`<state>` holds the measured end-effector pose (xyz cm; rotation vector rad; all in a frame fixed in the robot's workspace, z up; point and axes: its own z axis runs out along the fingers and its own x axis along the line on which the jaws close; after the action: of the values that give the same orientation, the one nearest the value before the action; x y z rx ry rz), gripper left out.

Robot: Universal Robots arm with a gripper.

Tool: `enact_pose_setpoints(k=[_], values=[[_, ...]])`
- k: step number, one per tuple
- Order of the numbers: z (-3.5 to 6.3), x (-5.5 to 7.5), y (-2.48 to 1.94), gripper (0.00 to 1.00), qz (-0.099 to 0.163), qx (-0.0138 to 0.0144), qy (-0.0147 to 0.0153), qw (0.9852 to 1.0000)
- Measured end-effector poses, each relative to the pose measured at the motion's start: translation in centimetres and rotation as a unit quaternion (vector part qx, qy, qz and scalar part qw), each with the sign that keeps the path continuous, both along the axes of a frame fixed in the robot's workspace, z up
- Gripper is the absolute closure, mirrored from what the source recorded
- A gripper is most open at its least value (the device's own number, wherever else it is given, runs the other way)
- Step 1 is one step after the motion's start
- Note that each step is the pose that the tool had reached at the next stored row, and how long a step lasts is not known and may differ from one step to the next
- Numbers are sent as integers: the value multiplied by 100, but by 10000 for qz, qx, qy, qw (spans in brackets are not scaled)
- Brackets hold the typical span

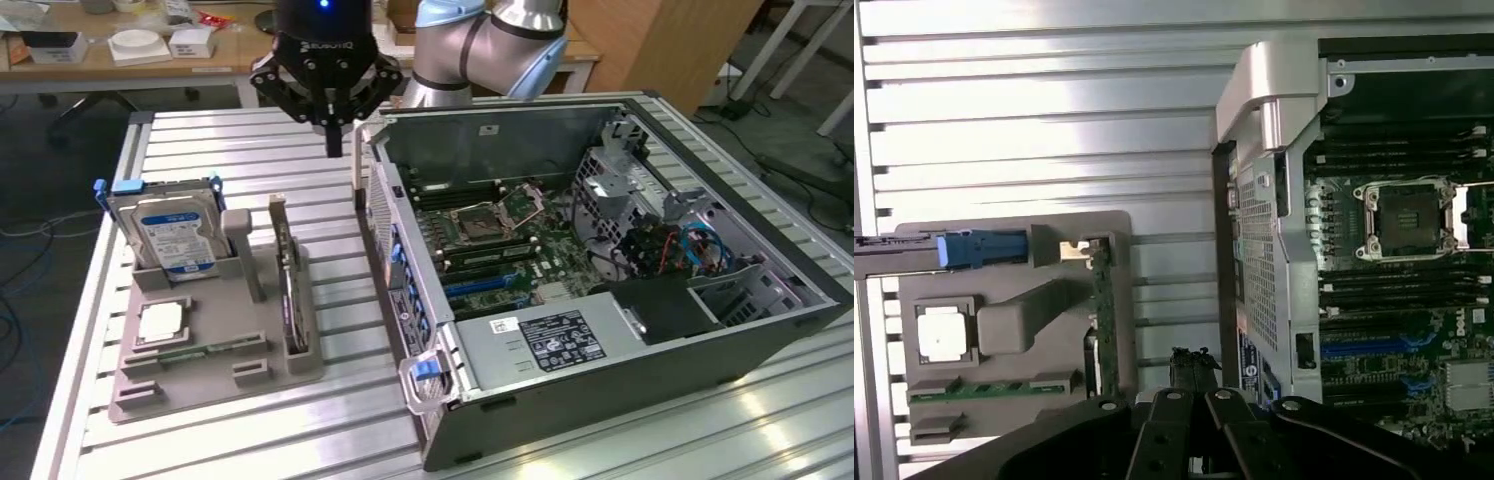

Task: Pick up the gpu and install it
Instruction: 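Reach for the gpu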

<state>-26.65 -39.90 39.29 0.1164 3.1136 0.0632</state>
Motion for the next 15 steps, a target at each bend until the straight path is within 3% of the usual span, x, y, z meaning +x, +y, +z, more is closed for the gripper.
enact_pose_setpoints(k=[15], values=[[-3,-457,0,90,0,0,0,10000]])
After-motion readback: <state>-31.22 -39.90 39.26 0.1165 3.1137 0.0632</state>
